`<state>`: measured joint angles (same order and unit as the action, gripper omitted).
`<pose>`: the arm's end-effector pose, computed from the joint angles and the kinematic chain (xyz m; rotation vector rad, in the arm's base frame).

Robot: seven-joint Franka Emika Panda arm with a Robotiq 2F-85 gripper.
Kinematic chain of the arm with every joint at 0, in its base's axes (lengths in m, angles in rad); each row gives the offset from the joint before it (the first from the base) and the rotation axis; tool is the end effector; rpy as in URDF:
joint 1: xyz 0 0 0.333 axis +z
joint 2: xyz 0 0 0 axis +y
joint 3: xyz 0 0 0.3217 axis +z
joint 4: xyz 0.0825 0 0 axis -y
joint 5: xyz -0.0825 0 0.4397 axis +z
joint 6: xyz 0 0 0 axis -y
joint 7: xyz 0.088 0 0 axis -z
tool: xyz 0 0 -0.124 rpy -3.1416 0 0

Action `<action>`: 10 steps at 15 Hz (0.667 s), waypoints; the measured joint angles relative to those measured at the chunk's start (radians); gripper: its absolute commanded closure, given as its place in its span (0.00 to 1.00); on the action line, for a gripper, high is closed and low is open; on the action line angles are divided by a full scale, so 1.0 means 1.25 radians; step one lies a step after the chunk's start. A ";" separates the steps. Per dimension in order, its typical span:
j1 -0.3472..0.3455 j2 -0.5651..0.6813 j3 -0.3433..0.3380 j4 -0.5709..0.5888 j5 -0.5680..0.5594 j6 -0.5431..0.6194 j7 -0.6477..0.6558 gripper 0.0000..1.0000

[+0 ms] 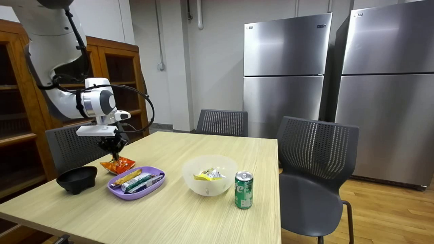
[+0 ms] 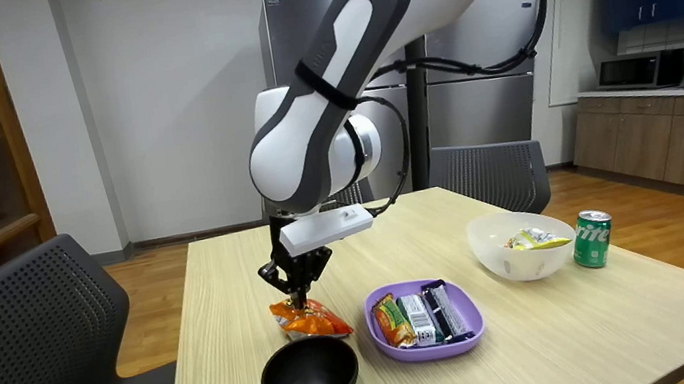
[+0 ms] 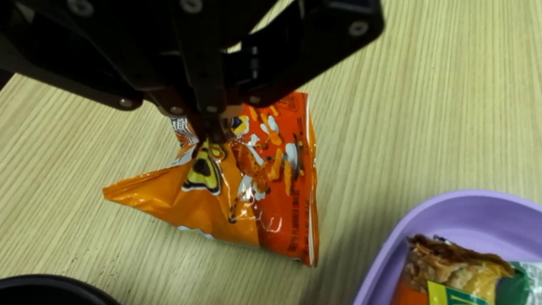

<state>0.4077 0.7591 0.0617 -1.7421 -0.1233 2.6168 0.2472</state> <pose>0.6352 0.3220 0.0942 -3.0830 -0.4752 -0.1875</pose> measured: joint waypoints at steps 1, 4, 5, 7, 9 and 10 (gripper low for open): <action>0.000 -0.004 -0.003 0.000 0.000 0.000 0.001 1.00; 0.000 -0.034 -0.016 -0.005 0.000 0.000 0.020 1.00; 0.000 -0.049 -0.022 -0.009 0.000 0.000 0.030 1.00; 0.002 -0.081 -0.035 -0.020 0.000 0.000 0.051 1.00; 0.003 -0.114 -0.050 -0.037 0.000 0.000 0.069 1.00; 0.003 -0.131 -0.057 -0.047 0.000 0.000 0.080 1.00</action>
<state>0.4116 0.5956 -0.0101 -1.8007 -0.1233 2.6163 0.3472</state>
